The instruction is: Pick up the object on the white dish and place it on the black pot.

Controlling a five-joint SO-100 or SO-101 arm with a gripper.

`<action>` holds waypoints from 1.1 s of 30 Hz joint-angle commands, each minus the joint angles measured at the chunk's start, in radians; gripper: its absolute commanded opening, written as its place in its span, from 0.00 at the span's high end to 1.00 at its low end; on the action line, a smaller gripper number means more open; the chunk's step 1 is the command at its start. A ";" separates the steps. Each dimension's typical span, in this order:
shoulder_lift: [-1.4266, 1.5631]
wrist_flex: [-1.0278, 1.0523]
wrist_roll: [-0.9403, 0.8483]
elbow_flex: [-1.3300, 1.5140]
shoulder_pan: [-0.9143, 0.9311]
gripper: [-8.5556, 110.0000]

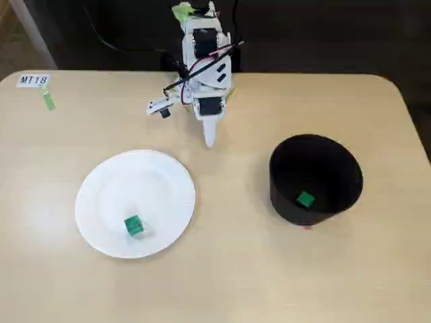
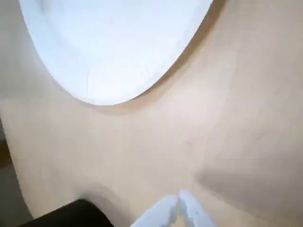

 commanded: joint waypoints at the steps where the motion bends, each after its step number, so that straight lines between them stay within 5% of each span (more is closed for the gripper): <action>1: 0.110 0.003 0.054 -0.057 0.041 0.93; 13: 0.075 0.043 0.012 -0.184 0.043 0.93; 23: -0.571 0.054 -0.078 -0.799 0.152 0.93; 33: -0.831 -0.017 -0.149 -0.936 0.272 0.93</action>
